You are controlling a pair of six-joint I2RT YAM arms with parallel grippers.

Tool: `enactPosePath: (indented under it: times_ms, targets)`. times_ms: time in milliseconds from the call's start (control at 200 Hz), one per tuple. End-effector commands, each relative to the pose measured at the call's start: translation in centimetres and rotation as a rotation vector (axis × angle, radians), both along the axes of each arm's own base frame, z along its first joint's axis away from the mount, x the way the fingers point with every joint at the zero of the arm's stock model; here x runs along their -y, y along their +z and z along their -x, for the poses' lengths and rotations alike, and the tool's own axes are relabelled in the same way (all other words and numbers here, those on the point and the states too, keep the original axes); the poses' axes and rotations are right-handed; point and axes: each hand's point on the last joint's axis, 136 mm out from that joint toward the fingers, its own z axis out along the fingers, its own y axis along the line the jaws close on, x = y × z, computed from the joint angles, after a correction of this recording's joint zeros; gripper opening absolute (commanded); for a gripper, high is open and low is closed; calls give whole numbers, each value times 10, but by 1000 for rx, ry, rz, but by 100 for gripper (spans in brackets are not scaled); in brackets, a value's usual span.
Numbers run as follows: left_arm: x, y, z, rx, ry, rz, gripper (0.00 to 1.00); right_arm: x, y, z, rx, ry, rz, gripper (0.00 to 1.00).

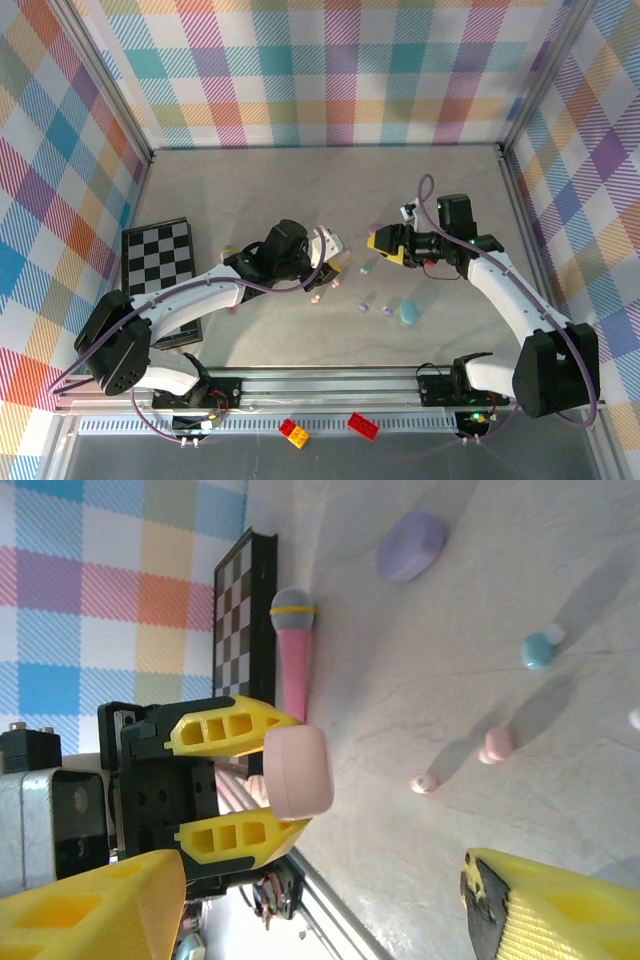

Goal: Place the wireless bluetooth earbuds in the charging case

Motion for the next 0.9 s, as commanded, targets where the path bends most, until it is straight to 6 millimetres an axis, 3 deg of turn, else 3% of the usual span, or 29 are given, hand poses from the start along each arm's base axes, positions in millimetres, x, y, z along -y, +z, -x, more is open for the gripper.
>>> enactPosePath:
  times_ms: [0,310,605,745,895]
  targets:
    - [16,23,9,97,-107,44,36,-16,8,13,11,92,-54,72]
    - [30,34,15,130,-153,67,36,-36,-7,17,-22,127,-39,67]
    - [36,36,14,136,-149,78,36,-40,-15,18,-45,135,-32,48]
    - [39,36,13,135,-144,80,36,-43,-16,21,-36,156,-26,46]
    - [40,35,14,130,-150,80,36,-44,-19,19,-39,148,-5,37]
